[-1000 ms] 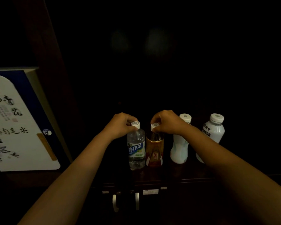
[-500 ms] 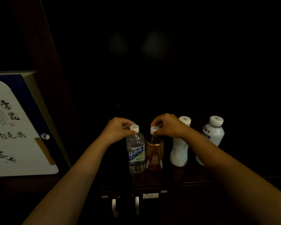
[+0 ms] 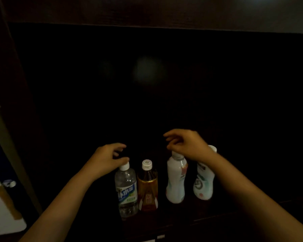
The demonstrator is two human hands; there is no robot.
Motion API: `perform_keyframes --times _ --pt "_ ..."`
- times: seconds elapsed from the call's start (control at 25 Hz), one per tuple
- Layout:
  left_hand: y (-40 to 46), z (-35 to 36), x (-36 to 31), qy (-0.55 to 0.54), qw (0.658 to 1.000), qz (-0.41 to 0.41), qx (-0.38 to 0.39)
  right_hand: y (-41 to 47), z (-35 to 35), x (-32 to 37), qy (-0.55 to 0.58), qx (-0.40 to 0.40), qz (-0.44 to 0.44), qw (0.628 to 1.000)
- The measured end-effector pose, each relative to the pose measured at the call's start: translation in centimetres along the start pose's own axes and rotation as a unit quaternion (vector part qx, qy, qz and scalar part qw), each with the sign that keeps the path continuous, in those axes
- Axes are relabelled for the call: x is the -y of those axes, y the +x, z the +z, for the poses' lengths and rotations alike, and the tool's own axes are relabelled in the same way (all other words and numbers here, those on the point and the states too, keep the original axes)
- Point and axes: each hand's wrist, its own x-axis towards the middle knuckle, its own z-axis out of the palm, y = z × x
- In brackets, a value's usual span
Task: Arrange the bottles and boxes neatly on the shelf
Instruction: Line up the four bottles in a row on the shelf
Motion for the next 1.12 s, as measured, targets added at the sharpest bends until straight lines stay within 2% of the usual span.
perform_keyframes --times 0.08,0.12,0.28,0.36,0.52,0.64,0.76,0.84,1.0,1.12 --pt "0.8 -0.4 -2.2 -0.012 0.998 0.046 -0.030 -0.7 -3.9 -2.1 -0.080 -0.057 0.016 0.995" --pt "1.2 -0.2 -3.7 -0.014 0.997 0.070 -0.024 -1.1 -5.5 -3.4 -0.124 -0.061 0.033 0.990" --pt "2.7 3.0 -10.0 0.042 0.992 0.107 0.049 -2.0 -7.3 -7.3 -0.209 -0.007 0.111 0.972" --pt "3.5 5.7 -12.6 0.105 0.990 0.078 0.041 -2.3 -6.7 -8.3 -0.236 -0.008 0.121 0.964" --pt "4.4 9.7 -16.0 0.217 0.976 -0.004 -0.008 -2.6 -5.8 -9.8 -0.275 -0.027 0.082 0.957" --pt "4.7 10.1 -15.7 0.214 0.977 -0.011 0.012 -2.6 -5.8 -10.3 -0.232 -0.018 0.072 0.970" --pt "5.2 9.4 -14.8 0.174 0.977 0.040 0.121 -2.5 -5.8 -10.8 -0.192 -0.005 0.062 0.979" --pt "5.3 9.0 -14.4 0.164 0.971 0.061 0.161 -2.1 -6.1 -11.3 -0.165 0.019 0.050 0.985" --pt "5.3 8.6 -14.1 0.178 0.974 0.045 0.136 -1.2 -6.7 -12.3 -0.078 0.090 0.025 0.993" --pt "5.4 8.9 -14.6 0.257 0.962 0.005 0.090 -0.6 -6.8 -13.1 -0.016 0.124 0.019 0.992"
